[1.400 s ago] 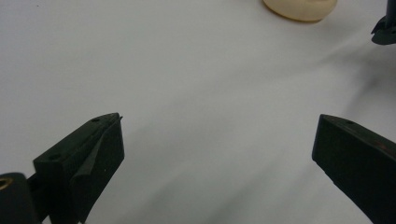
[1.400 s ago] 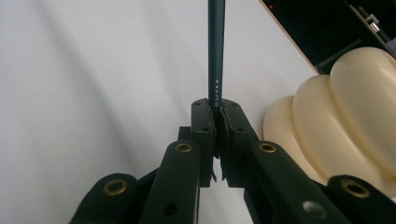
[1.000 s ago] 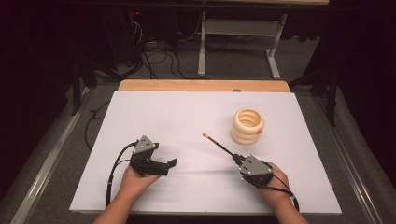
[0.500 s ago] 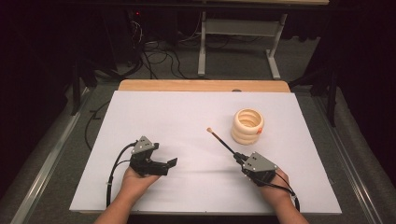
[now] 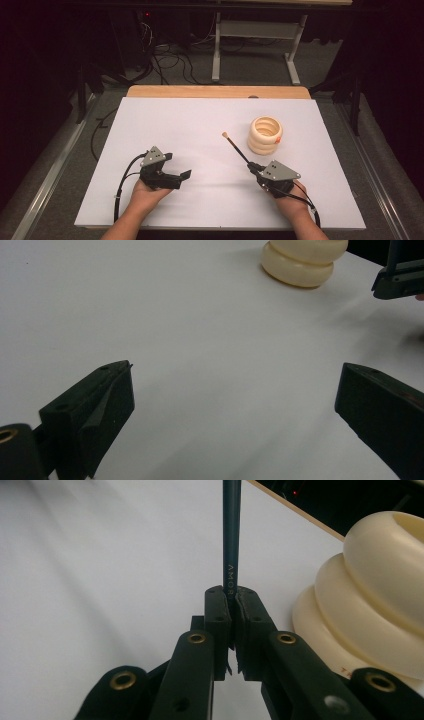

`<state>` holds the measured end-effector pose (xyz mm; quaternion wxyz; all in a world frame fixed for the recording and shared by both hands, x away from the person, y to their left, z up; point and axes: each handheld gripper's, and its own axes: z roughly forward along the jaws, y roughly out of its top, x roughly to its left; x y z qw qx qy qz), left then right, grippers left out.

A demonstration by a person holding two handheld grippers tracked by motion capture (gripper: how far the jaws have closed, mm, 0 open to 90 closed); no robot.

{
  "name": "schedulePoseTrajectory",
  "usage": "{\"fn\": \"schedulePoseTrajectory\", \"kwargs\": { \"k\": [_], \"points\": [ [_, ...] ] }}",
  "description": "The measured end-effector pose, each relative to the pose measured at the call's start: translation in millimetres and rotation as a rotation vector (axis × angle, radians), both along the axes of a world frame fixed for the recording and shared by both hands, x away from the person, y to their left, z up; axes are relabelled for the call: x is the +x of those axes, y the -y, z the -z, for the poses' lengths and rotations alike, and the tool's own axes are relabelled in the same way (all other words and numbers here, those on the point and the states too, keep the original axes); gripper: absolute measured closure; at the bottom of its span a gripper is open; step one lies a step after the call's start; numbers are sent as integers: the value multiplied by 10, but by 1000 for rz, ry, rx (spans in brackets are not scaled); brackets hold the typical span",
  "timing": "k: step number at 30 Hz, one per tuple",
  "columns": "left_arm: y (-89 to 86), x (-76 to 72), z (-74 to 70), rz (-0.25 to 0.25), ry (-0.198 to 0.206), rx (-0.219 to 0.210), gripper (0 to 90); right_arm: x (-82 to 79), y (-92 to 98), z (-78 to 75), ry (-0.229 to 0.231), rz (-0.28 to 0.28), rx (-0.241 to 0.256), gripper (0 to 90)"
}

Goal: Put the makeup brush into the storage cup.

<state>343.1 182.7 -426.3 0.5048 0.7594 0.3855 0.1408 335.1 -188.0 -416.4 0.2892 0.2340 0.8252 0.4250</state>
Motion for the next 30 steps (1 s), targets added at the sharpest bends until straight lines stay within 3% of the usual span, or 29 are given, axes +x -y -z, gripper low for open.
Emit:
{"fn": "schedulePoseTrajectory", "kwargs": {
  "k": [12, 17, 30],
  "points": [
    [1, -22, -13, -8, 20, -6, 3, 30, -110, -47, 8, -18, 31, 876],
    [5, -18, 2, 10, 17, 13, 19, 73, -167, -94, 25, -24, 35, 876],
    [4, -17, 0, 28, 13, -6, 37, 79, -328, -154, 43, -38, 57, 876]
  ]
}}
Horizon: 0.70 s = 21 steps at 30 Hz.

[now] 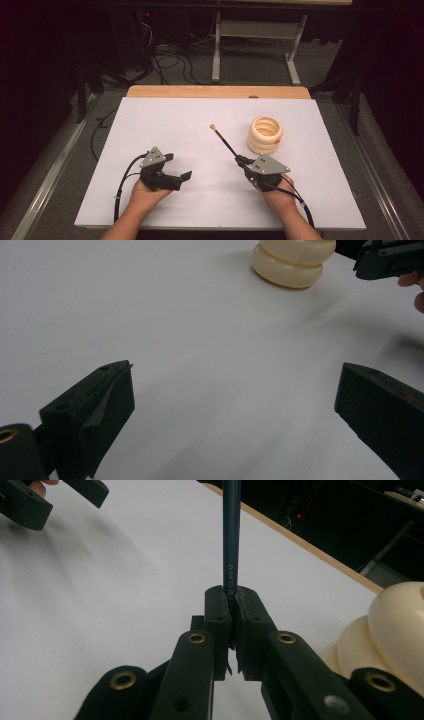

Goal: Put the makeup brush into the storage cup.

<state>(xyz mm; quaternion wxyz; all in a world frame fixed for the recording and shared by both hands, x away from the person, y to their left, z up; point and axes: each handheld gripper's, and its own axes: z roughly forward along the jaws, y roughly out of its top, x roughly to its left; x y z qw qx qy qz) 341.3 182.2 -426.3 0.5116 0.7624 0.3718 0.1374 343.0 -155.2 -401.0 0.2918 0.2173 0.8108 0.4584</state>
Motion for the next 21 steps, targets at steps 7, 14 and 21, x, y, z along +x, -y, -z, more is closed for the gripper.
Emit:
{"fn": "schedulePoseTrajectory", "kwargs": {
  "k": [7, 14, 21],
  "points": [
    [14, -19, -15, 15, 6, -27, 54, -19, -72, 12, -9, -16, 30, 876],
    [9, 8, -62, 18, 38, -58, 62, -56, -130, 51, -14, -38, 55, 876],
    [47, 73, -196, 16, 49, -38, 65, -80, -139, 59, -17, -50, 63, 876]
  ]
}}
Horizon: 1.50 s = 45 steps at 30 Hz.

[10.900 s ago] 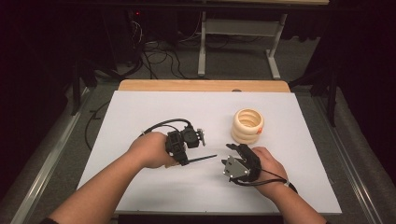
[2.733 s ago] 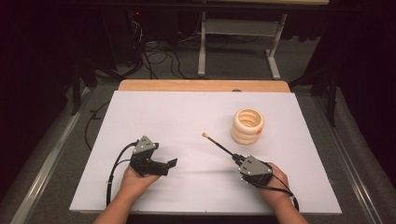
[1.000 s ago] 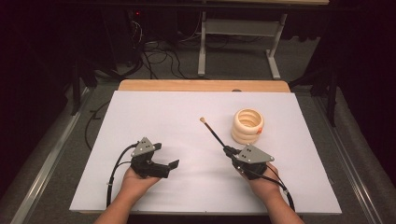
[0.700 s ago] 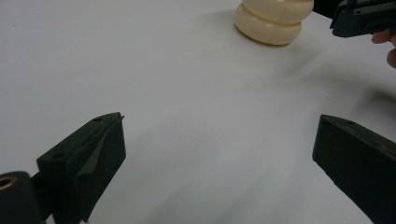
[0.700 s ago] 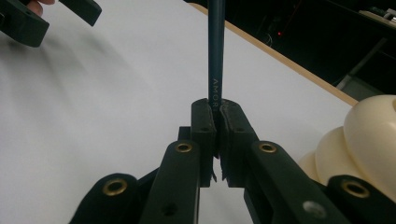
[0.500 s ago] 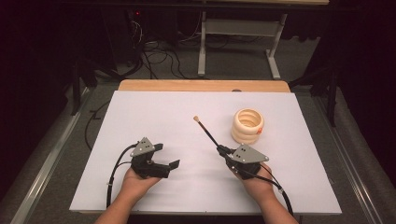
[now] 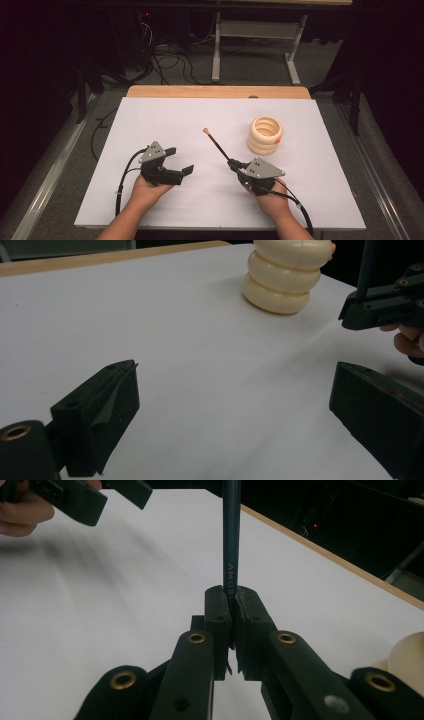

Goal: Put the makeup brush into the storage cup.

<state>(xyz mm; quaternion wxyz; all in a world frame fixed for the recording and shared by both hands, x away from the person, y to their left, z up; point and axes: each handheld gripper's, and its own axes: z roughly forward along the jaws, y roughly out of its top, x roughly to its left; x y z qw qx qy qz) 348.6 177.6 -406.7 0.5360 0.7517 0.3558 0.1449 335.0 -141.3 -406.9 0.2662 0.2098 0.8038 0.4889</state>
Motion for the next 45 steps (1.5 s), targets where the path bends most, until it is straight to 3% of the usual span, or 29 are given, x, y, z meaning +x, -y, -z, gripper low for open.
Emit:
{"fn": "schedulePoseTrajectory", "kwargs": {
  "k": [9, 16, 38, 45],
  "points": [
    [119, 89, -166, -6, 29, -32, 66, -2, 56, -19, -3, 11, 15, 876],
    [245, 132, -195, 16, 38, -41, 65, -1, 53, -6, 1, 14, 18, 876],
    [368, 30, -253, 71, 51, -109, 92, -13, -103, 57, -6, -1, 24, 876],
    [342, 0, -258, 73, 65, -169, 152, -32, -159, 66, -10, -16, 28, 876]
  ]
}}
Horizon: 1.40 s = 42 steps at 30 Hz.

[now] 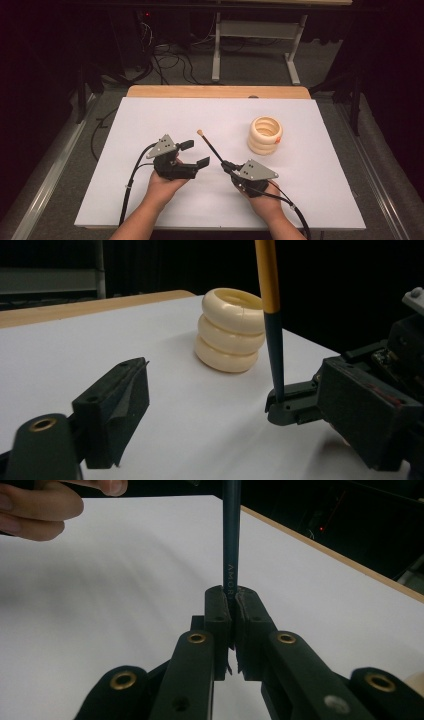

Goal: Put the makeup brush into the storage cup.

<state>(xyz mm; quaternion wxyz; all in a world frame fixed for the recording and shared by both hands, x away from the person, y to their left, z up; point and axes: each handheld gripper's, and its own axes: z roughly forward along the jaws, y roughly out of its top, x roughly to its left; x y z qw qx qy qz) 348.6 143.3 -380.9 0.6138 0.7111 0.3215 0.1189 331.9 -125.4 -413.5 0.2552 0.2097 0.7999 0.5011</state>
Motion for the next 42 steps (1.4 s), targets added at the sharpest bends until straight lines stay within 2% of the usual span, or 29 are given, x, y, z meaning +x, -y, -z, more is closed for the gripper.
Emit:
{"fn": "schedulePoseTrajectory", "kwargs": {
  "k": [6, 11, 16, 25, 32, 42],
  "points": [
    [-14, 4, -4, 9, -8, -18, 181, -15, -25, 10, 1, -8, -6, 876],
    [-3, -6, -9, 26, -5, -39, 239, -26, -65, 25, -1, -9, -4, 876],
    [3, -22, 3, 33, 7, -40, 321, -30, -112, 39, 4, -20, -9, 876],
    [0, -8, 40, 60, -12, -56, 426, -49, -161, 51, 8, -37, -23, 876],
    [-43, -1, 44, 62, -15, -79, 500, -56, -169, 59, 5, -39, -35, 876],
    [-76, -8, 32, 69, -5, -89, 595, -57, -175, 70, 5, -42, -41, 876]
  ]
}}
